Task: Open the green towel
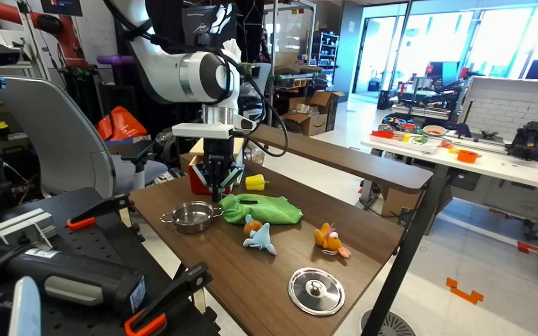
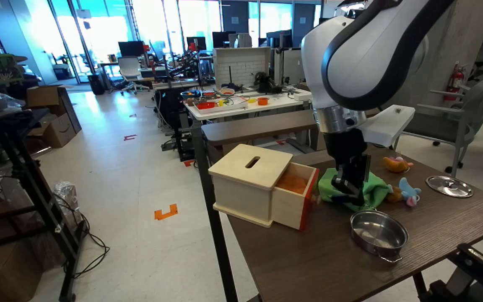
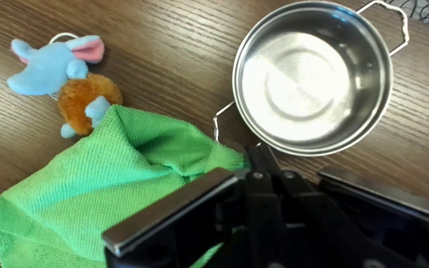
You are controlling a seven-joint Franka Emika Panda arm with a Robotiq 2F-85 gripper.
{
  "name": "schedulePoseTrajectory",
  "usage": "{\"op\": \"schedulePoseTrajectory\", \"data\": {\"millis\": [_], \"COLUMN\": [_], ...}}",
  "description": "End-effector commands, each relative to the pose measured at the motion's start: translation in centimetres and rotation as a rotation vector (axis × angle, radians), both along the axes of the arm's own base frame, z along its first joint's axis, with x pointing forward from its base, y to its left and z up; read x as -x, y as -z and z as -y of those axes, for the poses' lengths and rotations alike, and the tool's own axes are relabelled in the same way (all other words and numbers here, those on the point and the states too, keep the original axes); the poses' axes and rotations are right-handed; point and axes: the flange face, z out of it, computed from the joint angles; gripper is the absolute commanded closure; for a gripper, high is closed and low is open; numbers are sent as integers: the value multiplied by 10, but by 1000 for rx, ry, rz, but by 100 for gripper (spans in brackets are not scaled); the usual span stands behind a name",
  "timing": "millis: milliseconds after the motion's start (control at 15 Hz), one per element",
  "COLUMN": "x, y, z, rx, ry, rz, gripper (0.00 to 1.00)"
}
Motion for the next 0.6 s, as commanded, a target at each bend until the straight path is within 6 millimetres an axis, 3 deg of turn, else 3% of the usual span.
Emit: {"op": "schedulePoseTrajectory", "data": {"millis": [0,533], "x": [4,-2], "y": [7,11], "z": [-9,-27], "rx": [18,3], "ry": [-32,-40], "rz": [-11,-1], "gripper": [100,100]}}
